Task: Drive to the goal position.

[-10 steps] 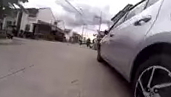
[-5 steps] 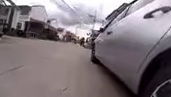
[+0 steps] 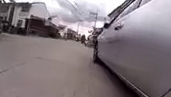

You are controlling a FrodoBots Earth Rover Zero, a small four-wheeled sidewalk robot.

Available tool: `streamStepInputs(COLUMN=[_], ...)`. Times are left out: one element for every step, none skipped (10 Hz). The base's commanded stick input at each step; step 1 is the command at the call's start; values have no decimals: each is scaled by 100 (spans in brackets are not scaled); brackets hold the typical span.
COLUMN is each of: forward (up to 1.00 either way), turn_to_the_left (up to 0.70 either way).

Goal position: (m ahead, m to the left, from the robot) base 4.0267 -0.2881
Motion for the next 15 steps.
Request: streamStepInputs(forward=[70, 70, 70, 70, 70, 70, 70, 70, 70, 70, 70, 70, 70, 70, 70], turn_to_the_left=[12, 1, 0, 0, 0, 0, 0, -1, -4, -8, -12, -15, -6, 13, 8])
